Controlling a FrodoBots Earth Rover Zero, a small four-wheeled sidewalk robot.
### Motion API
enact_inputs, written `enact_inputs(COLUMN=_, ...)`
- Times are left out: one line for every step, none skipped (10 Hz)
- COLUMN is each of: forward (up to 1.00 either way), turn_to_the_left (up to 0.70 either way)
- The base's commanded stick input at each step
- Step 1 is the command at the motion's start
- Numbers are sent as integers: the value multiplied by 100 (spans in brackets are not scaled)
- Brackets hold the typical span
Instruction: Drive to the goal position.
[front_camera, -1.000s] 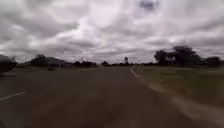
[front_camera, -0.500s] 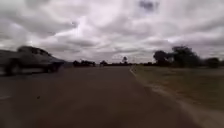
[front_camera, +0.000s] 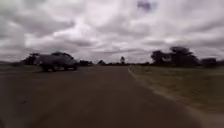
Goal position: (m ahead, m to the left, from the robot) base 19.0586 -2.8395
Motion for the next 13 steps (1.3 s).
enact_inputs(forward=60, turn_to_the_left=0)
enact_inputs(forward=60, turn_to_the_left=0)
enact_inputs(forward=60, turn_to_the_left=0)
enact_inputs(forward=60, turn_to_the_left=0)
enact_inputs(forward=60, turn_to_the_left=0)
enact_inputs(forward=60, turn_to_the_left=0)
enact_inputs(forward=60, turn_to_the_left=0)
enact_inputs(forward=60, turn_to_the_left=0)
enact_inputs(forward=60, turn_to_the_left=0)
enact_inputs(forward=60, turn_to_the_left=0)
enact_inputs(forward=60, turn_to_the_left=-5)
enact_inputs(forward=60, turn_to_the_left=-11)
enact_inputs(forward=60, turn_to_the_left=-15)
